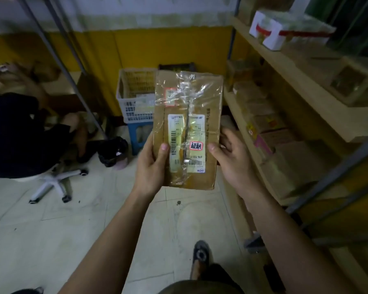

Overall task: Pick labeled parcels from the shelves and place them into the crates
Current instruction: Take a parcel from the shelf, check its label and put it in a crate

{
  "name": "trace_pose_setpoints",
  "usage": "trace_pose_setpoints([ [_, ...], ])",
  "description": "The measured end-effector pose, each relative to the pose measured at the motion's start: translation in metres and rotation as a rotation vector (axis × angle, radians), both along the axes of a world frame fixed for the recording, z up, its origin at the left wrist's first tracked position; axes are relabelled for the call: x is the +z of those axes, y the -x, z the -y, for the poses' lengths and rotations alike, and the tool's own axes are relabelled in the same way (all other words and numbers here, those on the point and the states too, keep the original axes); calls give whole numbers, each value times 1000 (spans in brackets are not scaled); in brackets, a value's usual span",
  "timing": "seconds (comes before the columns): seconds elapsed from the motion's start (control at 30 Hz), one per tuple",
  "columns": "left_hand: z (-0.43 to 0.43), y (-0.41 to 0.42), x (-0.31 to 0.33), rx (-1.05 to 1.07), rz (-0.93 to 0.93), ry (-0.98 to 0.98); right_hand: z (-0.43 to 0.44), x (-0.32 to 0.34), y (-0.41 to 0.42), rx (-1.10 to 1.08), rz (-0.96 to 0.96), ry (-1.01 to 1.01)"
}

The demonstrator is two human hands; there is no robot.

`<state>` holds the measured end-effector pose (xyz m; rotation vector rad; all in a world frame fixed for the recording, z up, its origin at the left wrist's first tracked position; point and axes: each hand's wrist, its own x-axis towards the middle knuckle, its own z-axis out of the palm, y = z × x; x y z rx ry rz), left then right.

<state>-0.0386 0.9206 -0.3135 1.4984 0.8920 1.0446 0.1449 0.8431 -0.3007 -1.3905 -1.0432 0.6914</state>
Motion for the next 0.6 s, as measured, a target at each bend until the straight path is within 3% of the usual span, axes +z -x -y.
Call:
trace_pose_setpoints([
  [0.27,-119,-55,21,-144,-284,-83,-115,28,-110,-12,-142,53],
  [0.6,-255,-124,14,-330,-545,-318,-229,6,-198,-112,-35,86],
])
